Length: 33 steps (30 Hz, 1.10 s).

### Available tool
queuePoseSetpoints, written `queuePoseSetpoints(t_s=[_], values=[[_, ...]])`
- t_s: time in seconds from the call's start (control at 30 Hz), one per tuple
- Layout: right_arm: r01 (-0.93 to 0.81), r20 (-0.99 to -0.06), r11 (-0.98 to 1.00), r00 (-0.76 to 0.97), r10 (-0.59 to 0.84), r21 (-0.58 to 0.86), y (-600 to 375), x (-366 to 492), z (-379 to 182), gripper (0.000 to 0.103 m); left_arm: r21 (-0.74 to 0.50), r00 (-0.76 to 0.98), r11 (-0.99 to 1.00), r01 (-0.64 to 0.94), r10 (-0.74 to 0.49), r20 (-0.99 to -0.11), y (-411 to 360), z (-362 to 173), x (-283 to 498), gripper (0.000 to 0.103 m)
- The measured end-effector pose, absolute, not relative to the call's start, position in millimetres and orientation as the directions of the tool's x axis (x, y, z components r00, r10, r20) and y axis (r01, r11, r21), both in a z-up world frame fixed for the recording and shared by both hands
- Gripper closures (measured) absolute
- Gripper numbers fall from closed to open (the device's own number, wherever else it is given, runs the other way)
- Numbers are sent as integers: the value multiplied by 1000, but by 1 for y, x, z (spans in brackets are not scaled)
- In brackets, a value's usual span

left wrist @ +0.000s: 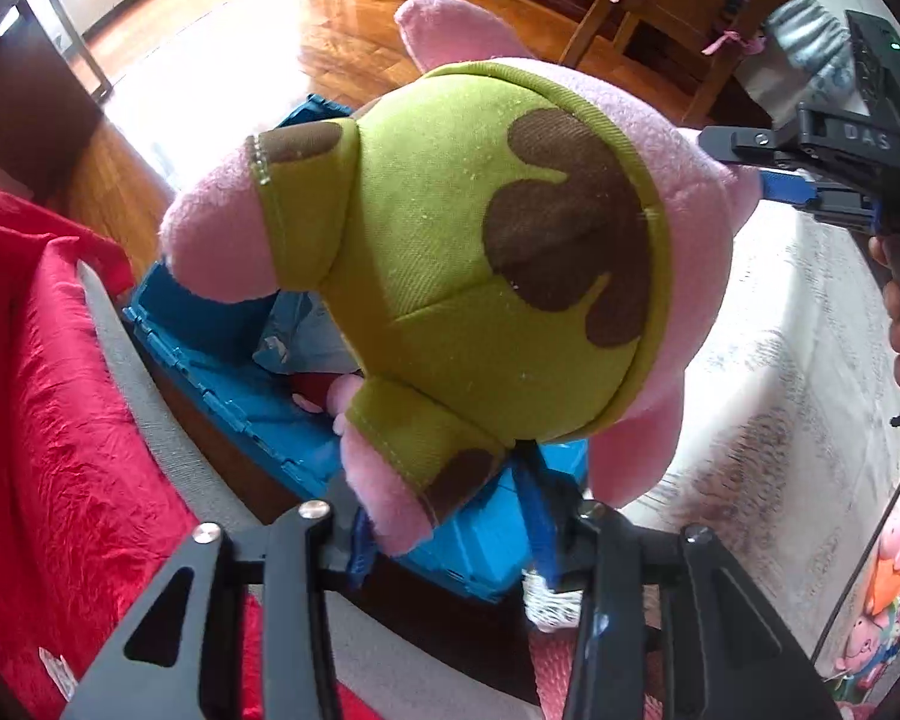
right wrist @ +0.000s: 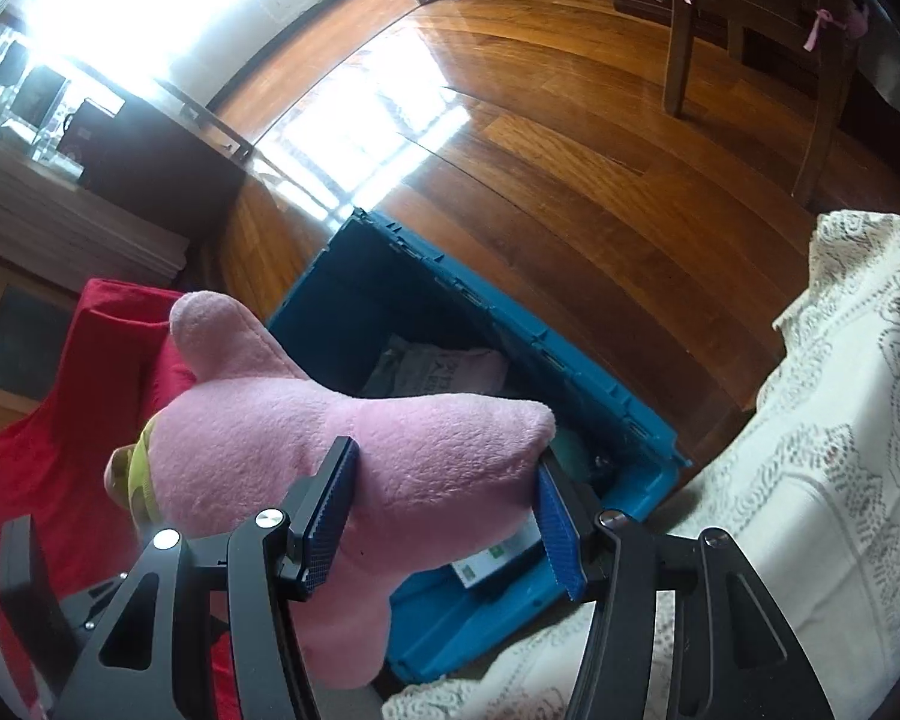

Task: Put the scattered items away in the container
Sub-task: 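Carry the pig over the blue bin and open both grippers, then withdraw both open grippers from the bin back over the table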

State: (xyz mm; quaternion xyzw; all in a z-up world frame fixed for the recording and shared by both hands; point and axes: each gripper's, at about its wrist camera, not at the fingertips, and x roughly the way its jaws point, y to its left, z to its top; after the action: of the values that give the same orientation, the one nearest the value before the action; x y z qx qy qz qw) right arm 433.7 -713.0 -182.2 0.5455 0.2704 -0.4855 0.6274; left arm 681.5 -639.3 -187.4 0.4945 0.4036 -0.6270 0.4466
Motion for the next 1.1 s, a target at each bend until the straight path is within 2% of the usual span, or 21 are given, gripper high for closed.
queuePoseSetpoints(t_s=[0.07, 0.17, 0.23, 0.27, 0.3, 0.47, 0.7, 1.1], values=[[909, -876, -71, 372, -308, 411, -724, 441, -193, 45, -16, -61, -269, 963, -161, -985, -649, -198, 687, 48], [920, -891, -68, 354, -284, 387, -727, 447, -204, 45, 11, -30, -255, 967, -157, -987, -658, -210, 694, 38], [927, -900, -58, 343, -270, 370, -727, 452, -207, 38, 14, -25, -243, 970, -158, -987, -661, -213, 697, 30], [930, -904, -54, 338, -263, 364, -726, 455, -208, 26, 16, -22, -237, 971, -159, -987, -662, -215, 698, 26], [931, -906, -51, 337, -256, 361, -724, 456, -209, 13, 17, -21, -234, 972, -156, -988, -663, -216, 698, 26], [939, -915, -41, 322, -243, 341, -712, 460, -203, 6, 20, -12, -226, 974, -139, -990, -665, -219, 694, 26], [945, -926, -56, 302, -226, 322, -697, 452, -195, 1, 10, -17, -207, 978, -130, -991, -661, -213, 688, 26], [948, -930, -86, 280, -237, 307, -660, 425, -169, 1, -6, -48, -262, 965, -157, -986, -649, -186, 654, 26]])
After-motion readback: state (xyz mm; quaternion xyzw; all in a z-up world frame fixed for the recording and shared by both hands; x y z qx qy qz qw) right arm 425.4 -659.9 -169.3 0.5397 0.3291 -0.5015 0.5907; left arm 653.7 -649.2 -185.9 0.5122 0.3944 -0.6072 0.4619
